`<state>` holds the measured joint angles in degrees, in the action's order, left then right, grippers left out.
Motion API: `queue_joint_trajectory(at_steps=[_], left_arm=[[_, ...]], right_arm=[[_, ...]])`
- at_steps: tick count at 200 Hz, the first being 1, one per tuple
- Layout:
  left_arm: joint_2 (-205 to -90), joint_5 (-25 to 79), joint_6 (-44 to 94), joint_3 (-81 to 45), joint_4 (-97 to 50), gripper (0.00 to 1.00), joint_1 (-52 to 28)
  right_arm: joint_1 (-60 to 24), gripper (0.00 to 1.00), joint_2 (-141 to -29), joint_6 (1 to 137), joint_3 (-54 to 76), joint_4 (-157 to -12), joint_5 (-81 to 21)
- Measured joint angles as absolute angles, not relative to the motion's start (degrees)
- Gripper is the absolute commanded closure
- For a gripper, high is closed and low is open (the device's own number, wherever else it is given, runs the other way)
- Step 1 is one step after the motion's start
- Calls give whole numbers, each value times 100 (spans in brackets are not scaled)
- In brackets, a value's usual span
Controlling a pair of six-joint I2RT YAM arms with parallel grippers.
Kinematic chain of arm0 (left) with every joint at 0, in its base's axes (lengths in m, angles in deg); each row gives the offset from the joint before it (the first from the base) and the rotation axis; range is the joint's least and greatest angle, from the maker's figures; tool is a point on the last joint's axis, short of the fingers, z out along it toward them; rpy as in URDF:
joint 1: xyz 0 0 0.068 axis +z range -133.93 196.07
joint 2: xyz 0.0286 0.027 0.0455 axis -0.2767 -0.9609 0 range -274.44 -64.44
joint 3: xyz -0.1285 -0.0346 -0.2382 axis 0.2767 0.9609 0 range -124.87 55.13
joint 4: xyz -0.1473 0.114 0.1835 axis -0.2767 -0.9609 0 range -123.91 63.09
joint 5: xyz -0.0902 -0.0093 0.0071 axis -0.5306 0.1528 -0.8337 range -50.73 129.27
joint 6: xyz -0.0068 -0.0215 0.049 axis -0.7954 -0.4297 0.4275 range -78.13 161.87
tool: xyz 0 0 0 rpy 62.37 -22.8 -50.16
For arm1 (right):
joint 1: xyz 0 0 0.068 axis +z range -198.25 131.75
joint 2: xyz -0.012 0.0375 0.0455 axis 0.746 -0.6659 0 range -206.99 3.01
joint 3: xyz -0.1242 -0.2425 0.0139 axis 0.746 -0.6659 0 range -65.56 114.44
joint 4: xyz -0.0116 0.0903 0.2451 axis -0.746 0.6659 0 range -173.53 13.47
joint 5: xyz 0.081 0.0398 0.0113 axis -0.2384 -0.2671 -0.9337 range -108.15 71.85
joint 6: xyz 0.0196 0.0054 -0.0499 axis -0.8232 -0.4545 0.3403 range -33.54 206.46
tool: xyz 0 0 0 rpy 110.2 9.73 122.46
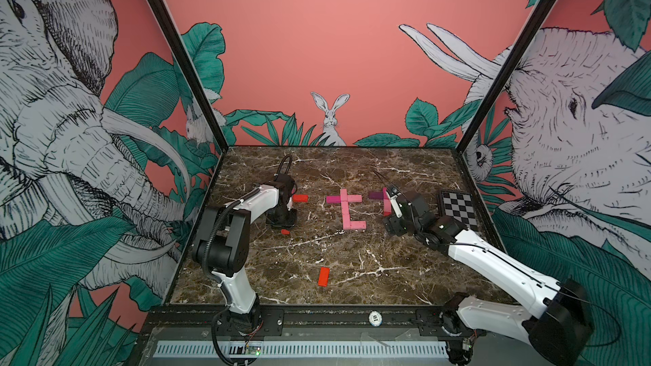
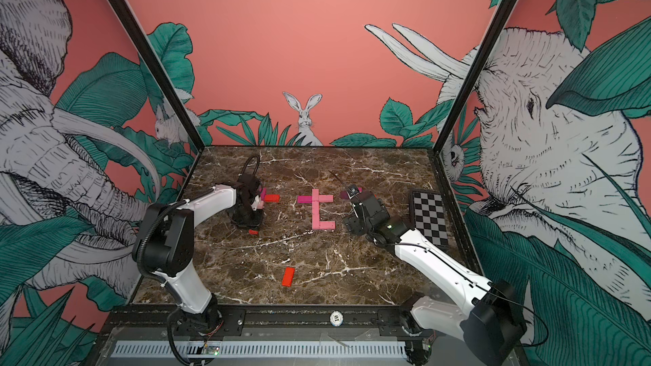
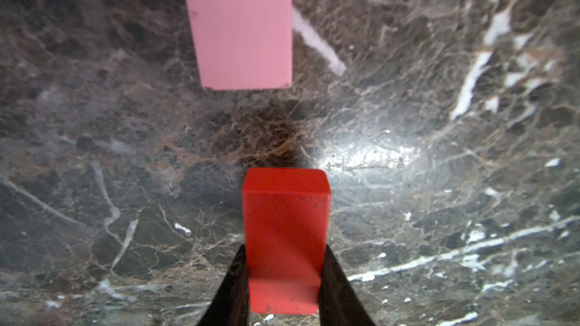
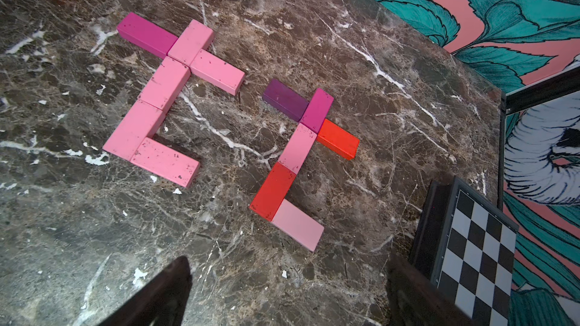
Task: Assemble the letter t with building blocks
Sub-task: Assemble the building block at the center of the board.
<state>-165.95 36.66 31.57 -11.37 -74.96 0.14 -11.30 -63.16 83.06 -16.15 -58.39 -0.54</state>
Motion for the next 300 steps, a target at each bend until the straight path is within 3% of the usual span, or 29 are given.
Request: queue_joint_trajectory(at_steps=[199,300], left_arm=[[-17138,3611,3583,-1541,-7651,75,242],[-17242,3675,3526,-1593,-7649,61,279]], right_arm=[[-1130,5,-6380,8367,-1406,-5705,14],[-1130,5,-6380,8367,-1406,-5703,27]])
